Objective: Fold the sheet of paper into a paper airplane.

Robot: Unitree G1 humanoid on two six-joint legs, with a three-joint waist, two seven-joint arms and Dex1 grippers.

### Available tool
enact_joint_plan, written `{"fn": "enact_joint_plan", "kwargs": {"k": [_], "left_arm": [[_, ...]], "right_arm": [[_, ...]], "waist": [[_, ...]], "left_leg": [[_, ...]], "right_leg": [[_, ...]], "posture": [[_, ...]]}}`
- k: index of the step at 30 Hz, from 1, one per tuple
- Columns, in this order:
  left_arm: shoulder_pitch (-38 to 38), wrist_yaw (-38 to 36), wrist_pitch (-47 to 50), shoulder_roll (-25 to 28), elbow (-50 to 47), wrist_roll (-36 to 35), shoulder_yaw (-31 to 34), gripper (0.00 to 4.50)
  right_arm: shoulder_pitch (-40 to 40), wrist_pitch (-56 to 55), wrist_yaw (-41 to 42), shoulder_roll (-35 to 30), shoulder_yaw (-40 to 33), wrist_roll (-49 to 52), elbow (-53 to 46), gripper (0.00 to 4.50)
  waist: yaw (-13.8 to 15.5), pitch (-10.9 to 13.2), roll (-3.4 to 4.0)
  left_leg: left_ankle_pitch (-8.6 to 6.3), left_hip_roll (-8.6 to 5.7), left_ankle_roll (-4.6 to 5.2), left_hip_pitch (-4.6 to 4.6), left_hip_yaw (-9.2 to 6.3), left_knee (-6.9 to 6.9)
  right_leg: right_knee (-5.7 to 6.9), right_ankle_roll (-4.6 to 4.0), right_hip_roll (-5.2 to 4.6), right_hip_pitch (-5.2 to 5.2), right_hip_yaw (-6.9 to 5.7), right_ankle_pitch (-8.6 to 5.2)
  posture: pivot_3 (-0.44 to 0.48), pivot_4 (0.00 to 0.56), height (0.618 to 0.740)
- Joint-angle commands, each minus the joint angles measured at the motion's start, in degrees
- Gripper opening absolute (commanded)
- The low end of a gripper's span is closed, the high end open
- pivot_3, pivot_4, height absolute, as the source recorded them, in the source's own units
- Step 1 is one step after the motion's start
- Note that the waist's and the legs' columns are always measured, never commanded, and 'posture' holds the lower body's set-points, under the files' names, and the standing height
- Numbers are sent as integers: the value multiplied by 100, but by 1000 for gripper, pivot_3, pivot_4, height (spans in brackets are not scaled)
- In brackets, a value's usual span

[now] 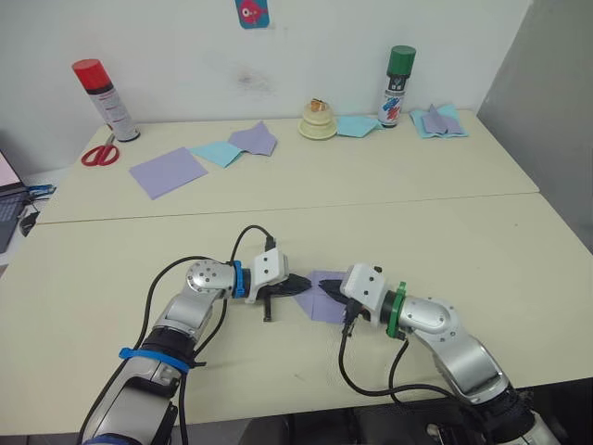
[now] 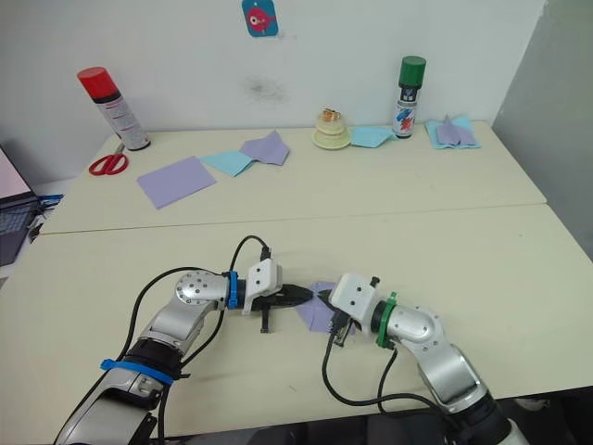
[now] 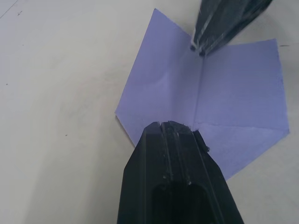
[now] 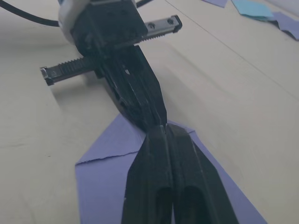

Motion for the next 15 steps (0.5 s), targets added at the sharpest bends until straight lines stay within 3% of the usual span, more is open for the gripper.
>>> {"fn": "enact_joint_plan", "kwargs": {"k": [1,15], "left_arm": [[194,2,112,81,138,228,-134,0],[212,66,180,65,191,220,-125,0]], "right_arm": [[-166,-31,-176,127,159,-208,244,33],[284,-131,-270,-202,371,-712,615,33]], "waist": [[0,0,0],[3,-22,-1]], "left_leg": [[0,1,0,1,0,-1],[-1,1,1,6,-1,-2]], "right_leg": [[0,0,0,0,0,0],[0,1,0,5,-1,-1]], "posture": [[0,150,740],[0,150,740]]}}
